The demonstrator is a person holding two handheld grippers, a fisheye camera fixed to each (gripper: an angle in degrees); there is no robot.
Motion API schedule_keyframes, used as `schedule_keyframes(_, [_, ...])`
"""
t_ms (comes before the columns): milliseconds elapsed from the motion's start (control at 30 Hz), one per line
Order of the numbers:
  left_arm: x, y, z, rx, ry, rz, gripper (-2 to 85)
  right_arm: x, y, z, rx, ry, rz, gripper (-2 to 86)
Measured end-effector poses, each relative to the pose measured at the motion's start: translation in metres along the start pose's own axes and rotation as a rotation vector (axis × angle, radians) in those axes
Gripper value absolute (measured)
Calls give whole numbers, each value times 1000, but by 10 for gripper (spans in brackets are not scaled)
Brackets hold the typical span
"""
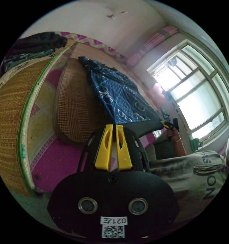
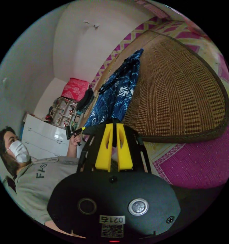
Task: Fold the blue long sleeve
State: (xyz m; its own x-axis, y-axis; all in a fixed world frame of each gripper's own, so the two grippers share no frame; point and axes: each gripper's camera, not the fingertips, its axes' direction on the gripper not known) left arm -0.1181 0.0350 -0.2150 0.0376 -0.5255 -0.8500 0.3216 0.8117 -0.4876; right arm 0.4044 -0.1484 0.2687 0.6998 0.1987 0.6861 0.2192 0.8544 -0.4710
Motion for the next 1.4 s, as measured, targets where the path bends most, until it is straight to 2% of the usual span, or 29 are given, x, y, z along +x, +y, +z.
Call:
schedule_keyframes(100, [-8, 17, 18, -64, -29, -57, -8, 30, 16, 3, -49, 50, 57, 9])
schedule_keyframes(167, [-16, 27, 25, -59, 7, -105, -8, 44, 27, 1, -38, 16, 79, 10])
schedule_keyframes(333, [-11, 35, 17, -49, 16, -60, 1, 52, 42, -20, 2, 38, 43, 20])
schedule_keyframes(400, [-14, 35, 11, -78, 65, -47, 35, 54, 49, -27, -6, 22, 19, 34])
schedule_keyframes(500, [-17, 35, -11, -28, 72, -61, 73, 53, 59, -46, -3, 48, -1, 68])
schedule_keyframes(667, [-27, 23, -6, -40, 95, -101, 96, 45, 69, -47, -63, 86, -36, 96])
schedule_keyframes(733, [-28, 15, 7, -69, 115, -105, 90, 46, 69, -40, -79, 64, -41, 88])
schedule_keyframes(833, [-35, 3, 26, -119, 96, -140, 17, 59, 68, -28, -89, 102, 13, 30])
schedule_keyframes(900, [-40, -3, 27, -129, 111, -96, -3, 72, 72, -34, -64, 21, 50, 17])
schedule_keyframes(1033, [-44, -5, 8, -113, 96, -7, -8, 78, 90, -58, -20, -98, 24, 8])
schedule_keyframes(1167, [-61, 1, 12, -155, 93, -3, -9, 86, 114, -49, -106, -19, 21, 6])
schedule_keyframes(1400, [-89, 2, 22, -54, 193, -61, 2, 97, 130, -52, -21, -68, 3, 29])
